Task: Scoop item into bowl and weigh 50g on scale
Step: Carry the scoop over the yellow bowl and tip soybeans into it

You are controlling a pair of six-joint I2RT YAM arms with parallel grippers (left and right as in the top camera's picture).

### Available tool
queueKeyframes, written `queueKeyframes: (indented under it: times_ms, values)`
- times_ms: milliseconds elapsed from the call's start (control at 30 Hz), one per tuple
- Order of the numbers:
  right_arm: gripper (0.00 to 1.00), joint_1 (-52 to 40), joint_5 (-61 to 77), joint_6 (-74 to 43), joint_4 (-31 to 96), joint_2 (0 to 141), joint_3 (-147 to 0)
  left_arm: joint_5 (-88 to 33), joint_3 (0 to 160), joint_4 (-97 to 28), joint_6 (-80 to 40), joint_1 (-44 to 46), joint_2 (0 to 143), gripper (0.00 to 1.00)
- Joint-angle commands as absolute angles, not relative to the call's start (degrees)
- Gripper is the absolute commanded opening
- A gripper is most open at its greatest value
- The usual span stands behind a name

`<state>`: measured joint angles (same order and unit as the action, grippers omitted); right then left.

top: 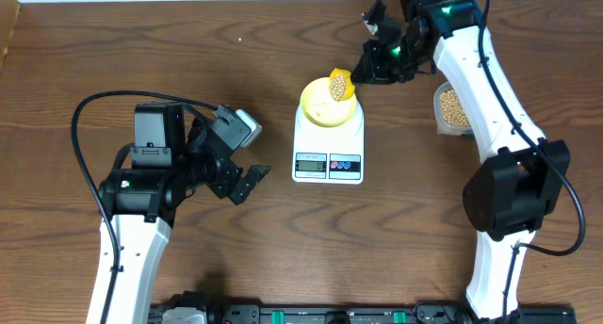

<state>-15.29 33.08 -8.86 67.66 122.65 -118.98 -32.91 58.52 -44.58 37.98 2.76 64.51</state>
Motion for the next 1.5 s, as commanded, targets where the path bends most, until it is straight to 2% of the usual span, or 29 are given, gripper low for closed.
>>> queueKeyframes:
  times_ms: [0,800,1233,1467]
  values:
    - [0.01,-15.8,31.6,-7.6,67.9,123.1,-120.5,-33.6,58.2,-44.6,38.8,2.5,64.7,0.99]
    - [0.01,-23.4,12.5,-2.1,72.2,123.1,-126.3,-33.6,58.2,-44.6,38.8,2.5,64.7,0.99]
    - [0.01,-30.2,-3.1,8.4,69.8,123.1,-126.3,-33.6,58.2,-44.6,38.8,2.5,64.7,1.0]
    - [0.01,-30.4,-3.9,9.0,68.0,123.1,-126.3,-33.6,58.2,-44.6,38.8,2.5,64.7,0.99]
